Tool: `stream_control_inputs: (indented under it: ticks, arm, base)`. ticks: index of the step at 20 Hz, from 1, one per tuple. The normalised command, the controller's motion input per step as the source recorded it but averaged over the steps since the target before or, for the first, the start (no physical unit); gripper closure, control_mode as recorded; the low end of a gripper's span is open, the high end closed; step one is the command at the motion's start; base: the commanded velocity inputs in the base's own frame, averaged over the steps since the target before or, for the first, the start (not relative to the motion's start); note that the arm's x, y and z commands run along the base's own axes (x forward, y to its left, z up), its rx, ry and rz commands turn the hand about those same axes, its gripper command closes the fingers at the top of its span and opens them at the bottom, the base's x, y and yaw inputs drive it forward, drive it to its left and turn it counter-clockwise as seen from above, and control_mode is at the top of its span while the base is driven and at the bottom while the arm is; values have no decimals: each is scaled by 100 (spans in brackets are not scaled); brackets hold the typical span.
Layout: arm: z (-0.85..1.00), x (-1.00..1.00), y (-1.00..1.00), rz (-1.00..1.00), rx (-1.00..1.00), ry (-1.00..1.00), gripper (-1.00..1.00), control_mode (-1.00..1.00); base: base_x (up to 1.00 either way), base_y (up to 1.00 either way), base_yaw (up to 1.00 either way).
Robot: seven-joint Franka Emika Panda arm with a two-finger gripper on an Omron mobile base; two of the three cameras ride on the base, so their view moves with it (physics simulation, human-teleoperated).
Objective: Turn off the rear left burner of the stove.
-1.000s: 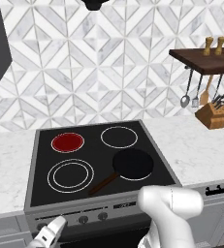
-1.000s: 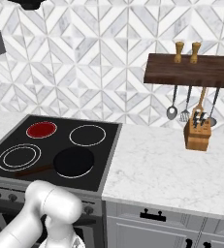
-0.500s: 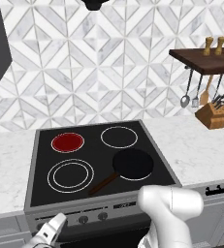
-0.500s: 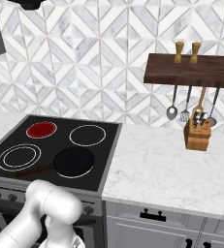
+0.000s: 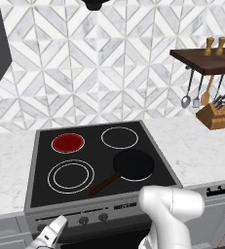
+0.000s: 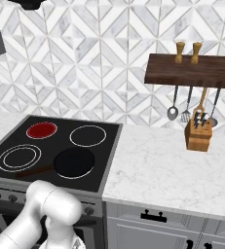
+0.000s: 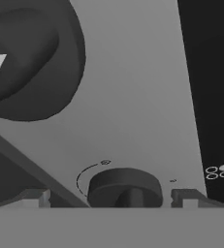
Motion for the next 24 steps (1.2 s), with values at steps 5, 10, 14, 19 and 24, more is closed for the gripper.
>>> stream_control_inputs:
  ticks: [5, 10, 14, 19, 24]
  arm:
    - [-8, 12, 0, 0, 0, 0, 100, -100]
    - [0, 6, 0, 1, 3, -1, 100, -100]
    - [1, -10, -2, 4, 24, -5, 100, -100]
    - [0, -12, -11, 3, 46, -15, 100, -100]
    - [0, -8, -19, 1, 56, -14, 100, -100]
  base:
    - [0, 0, 0]
    - [0, 0, 0]
    - [0, 0, 0]
    - [0, 0, 0]
    - [0, 0, 0]
